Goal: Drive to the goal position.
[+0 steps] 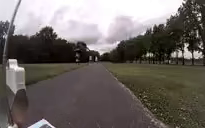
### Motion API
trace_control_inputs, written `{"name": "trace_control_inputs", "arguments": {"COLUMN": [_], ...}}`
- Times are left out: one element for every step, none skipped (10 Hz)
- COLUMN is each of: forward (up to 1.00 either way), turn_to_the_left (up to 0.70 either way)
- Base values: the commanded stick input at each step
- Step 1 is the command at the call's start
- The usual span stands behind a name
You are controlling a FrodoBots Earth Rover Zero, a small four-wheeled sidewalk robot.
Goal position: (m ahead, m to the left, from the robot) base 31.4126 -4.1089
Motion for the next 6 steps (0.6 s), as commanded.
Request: {"name": "trace_control_inputs", "arguments": {"forward": [0.70, 0.70, 0.70, 0.70, 0.70, 0.70], "turn_to_the_left": [0.00, 0.00, 0.00, 0.00, 0.00, 0.00]}}
